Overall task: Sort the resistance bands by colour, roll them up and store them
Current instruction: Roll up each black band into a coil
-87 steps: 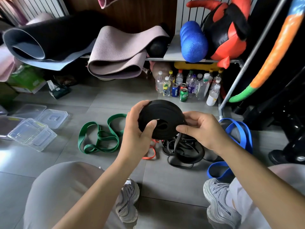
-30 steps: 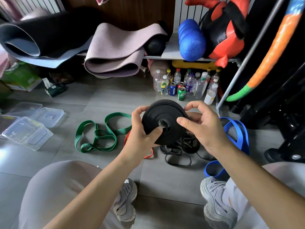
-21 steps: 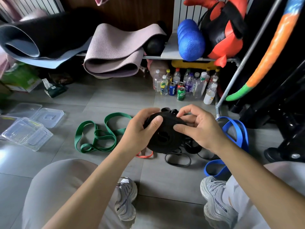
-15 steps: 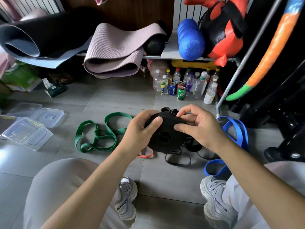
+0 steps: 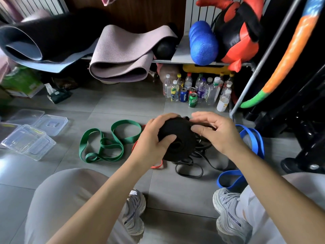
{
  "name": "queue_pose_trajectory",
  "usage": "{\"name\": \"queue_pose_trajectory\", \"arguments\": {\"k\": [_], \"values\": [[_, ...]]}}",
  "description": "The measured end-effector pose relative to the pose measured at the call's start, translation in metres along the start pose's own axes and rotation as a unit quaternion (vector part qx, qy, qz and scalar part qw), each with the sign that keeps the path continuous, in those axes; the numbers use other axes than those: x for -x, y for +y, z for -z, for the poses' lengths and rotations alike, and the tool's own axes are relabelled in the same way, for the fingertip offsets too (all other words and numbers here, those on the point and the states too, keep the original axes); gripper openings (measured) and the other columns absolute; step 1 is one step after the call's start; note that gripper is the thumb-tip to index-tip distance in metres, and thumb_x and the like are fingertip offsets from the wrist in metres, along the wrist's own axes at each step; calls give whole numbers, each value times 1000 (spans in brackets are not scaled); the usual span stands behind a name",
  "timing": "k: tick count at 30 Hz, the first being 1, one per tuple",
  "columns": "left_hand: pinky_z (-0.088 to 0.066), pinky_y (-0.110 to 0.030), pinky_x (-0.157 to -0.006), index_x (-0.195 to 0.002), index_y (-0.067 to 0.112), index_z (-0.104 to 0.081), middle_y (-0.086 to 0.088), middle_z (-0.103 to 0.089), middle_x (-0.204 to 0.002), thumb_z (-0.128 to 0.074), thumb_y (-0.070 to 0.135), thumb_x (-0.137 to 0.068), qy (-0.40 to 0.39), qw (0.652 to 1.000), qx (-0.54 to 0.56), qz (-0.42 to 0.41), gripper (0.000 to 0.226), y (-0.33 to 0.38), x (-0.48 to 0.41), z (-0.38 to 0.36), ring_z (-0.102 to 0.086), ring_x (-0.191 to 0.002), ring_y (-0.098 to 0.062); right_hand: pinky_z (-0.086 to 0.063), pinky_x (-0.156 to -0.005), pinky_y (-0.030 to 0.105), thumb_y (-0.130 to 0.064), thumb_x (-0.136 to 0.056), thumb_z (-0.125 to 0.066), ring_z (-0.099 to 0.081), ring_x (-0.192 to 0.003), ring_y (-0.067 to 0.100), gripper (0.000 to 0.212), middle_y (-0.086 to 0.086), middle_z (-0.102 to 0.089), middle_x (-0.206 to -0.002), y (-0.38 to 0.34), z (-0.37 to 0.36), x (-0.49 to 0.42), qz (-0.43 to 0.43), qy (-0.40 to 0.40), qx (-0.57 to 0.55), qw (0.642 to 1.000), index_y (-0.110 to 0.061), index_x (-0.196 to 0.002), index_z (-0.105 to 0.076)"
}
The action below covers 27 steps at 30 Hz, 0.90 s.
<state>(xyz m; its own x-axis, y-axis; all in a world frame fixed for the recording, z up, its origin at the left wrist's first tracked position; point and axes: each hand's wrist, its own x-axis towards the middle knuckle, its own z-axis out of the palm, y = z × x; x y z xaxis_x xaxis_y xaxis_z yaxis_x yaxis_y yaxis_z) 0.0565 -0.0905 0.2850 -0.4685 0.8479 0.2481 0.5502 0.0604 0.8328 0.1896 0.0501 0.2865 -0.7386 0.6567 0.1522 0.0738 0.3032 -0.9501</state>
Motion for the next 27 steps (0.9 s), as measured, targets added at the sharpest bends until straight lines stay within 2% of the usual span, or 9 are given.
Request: {"name": "queue_pose_trajectory", "arguments": {"k": [2, 4, 9, 13, 17, 20, 23, 25, 27], "values": [[-42, -17, -95, -112, 41, -46, 16, -55, -113, -64, -3, -80, 36, 999, 37, 13, 57, 2, -1, 1, -51, -108, -6, -42, -87, 11, -8, -82, -68, -56, -96, -4, 33, -14, -56, -100, 1, 1, 0, 42, 21, 64, 997, -39, -94, -65], [-44, -18, -93, -112, 37, -49, 17, -56, -112, -63, -5, -80, 65, 994, 76, 30, 55, 4, -2, 2, -53, -105, 0, -44, -90, 20, -12, -86, -65, -57, -98, 6, 32, -16, -57, -97, 3, 0, 1, 71, 31, 115, 990, -37, -106, -63], [-48, -27, -94, -116, 26, -53, 10, -60, -110, -63, -5, -81, 113, 984, 122, 67, 47, 4, -5, 1, -57, -102, -5, -54, -76, 36, -25, -81, -67, -67, -80, 15, 27, 1, -73, -87, -7, -12, 13, 78, 64, 225, 969, -21, -107, -71], [-48, -18, -90, -116, 27, -52, 22, -57, -104, -62, -3, -82, 104, 986, 105, 71, 47, 10, -8, 1, -57, -94, 7, -50, -80, 35, -38, -75, -72, -63, -97, 25, 60, 5, -68, -106, -27, -24, 14, 83, 42, 315, 944, -19, -128, -53], [-47, -13, -88, -122, 26, -53, 17, -57, -105, -62, 0, -83, 82, 989, 79, 91, 48, 13, -15, 1, -56, -98, -2, -48, -73, 36, -45, -77, -67, -59, -97, 30, 61, 8, -62, -108, -33, -30, 7, 39, 8, 380, 924, -19, -127, -43], [-43, -7, -83, -129, 21, -48, 7, -55, -113, -63, 3, -84, 48, 995, 27, 88, 51, 16, -32, 5, -51, -102, -6, -49, -68, 37, -46, -77, -65, -61, -89, 33, 56, 9, -62, -99, -36, -24, -14, 34, -6, 406, 913, -16, -117, -42], [-44, -25, -92, -134, 17, -41, -2, -49, -120, -69, 13, -79, -40, 993, -63, 95, 62, 12, -65, 12, -50, -109, -16, -48, -64, 37, -43, -75, -67, -58, -78, 30, 50, 3, -55, -82, -39, -12, -47, 7, -44, 393, 918, -15, -110, -45], [-43, -29, -94, -132, 16, -40, -5, -39, -124, -71, 22, -75, -111, 973, -178, 97, 66, 3, -93, 17, -44, -114, -22, -44, -60, 34, -40, -73, -71, -58, -76, 28, 48, 0, -54, -80, -32, -10, -71, -4, -79, 399, 914, -17, -106, -45], [-37, -28, -95, -129, 14, -43, -6, -37, -125, -71, 29, -71, -181, 934, -304, 48, 66, -11, -120, 12, -38, -116, -25, -46, -61, 35, -41, -70, -74, -59, -78, 26, 49, 1, -57, -83, -17, -15, -94, -15, -119, 405, 906, -19, -102, -44]]}}
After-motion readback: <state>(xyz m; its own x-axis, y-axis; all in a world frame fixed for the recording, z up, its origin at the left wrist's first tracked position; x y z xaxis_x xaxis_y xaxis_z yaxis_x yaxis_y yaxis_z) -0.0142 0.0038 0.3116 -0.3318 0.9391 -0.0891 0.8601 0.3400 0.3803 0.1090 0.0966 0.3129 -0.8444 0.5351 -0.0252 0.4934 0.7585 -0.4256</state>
